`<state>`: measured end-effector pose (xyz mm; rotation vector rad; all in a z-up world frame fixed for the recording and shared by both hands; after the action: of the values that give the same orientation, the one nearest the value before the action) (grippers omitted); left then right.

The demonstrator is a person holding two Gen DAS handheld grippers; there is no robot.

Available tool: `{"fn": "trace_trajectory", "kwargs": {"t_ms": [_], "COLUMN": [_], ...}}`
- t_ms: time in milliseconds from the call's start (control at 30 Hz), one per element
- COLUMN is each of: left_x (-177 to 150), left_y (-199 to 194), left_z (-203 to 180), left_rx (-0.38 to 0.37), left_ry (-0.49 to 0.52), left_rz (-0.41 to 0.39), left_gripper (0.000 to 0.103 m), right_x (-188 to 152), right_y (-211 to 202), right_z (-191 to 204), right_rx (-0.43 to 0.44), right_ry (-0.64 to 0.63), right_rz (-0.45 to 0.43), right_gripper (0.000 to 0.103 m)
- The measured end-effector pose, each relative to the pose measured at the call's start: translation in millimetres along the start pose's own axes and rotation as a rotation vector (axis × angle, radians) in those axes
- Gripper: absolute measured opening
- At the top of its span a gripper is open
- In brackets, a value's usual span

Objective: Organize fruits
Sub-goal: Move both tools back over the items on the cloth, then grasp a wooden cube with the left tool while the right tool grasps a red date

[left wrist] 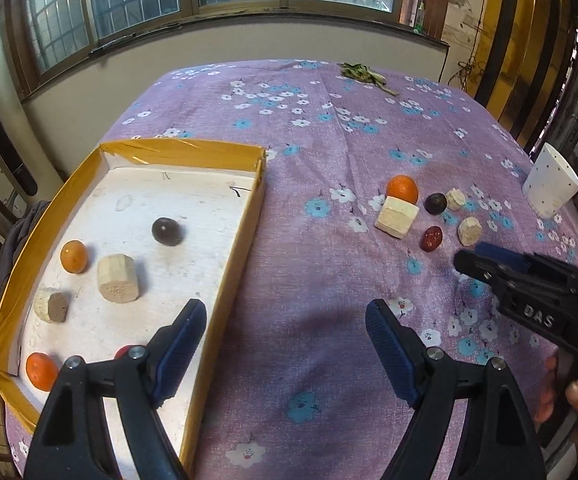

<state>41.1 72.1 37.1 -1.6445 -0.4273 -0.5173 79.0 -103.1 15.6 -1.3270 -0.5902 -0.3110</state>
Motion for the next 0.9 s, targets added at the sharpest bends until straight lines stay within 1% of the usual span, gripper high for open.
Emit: {"fn": "trace_trajectory", "kwargs": {"t_ms": [67,133,300,333,400,533,633,767,900], "left_x": [0.9,2.1,8.2,9.4,12.0,18.8,26.7,41.7,53.3], "left_y": [2.2,3.3,8.1,9.8,14.2,26.0,37.1,56.0,77.7], "left_z": [-0.4,-1.0,-1.9,-2.1,-2.1,-8.4,-23.0,-49.8,-72.6], "left_rx": [0.005,0.007,0.019,0.024,0.023,-0.004,-0.032,-0.104,-0.134], "left_ry": [0.003,0.005,0.028,0.031,0.031,0.033,0.073,0.125,0.175], "left_rz": [0.006,0.01,0.011,0.011,0.017,0.029,0.032,0.034,0.043], "left_gripper": [0.084,0.084,0.084,0.084,0.085,0.085,0.085,0.085,0.084], "right_x": [4.9,8.7,11.5,10.9,12.1,12.9,9.1,1.0,-6.3], "right_y": [9.6,20.0,33.0,34.1,34.6,33.4,19.5,-1.2,-12.2], "right_z": [4.8,6.9,2.9,3.8,6.2,2.5,-8.0,-20.2,-36.9], "right_rx": [0.014,-0.004,0.019,0.019,0.006,-0.01,0.006,-0.012,-0.017], "right_ry": [-0.028,-0.051,-0.055,-0.066,-0.092,-0.085,-0.039,-0.029,0.019], "right_rz": [0.008,0.016,0.025,0.024,0.014,0.0,-0.012,-0.032,-0.027], "right_gripper": [0.038,0.038,0.037,0.036,0.028,0.028,0.028,0.028,0.028]}}
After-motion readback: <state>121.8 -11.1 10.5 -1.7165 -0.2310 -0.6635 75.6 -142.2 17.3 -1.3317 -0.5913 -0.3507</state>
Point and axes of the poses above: each gripper's, at about its wrist camera, not at the fingertips, and y roughly the way its jaws point, z to its left, x to its top, the point moved 3 cm from there along y, roughly the way its jaws point, and after that the axes turned 6 degrees about -x, right-handed, at the moved point
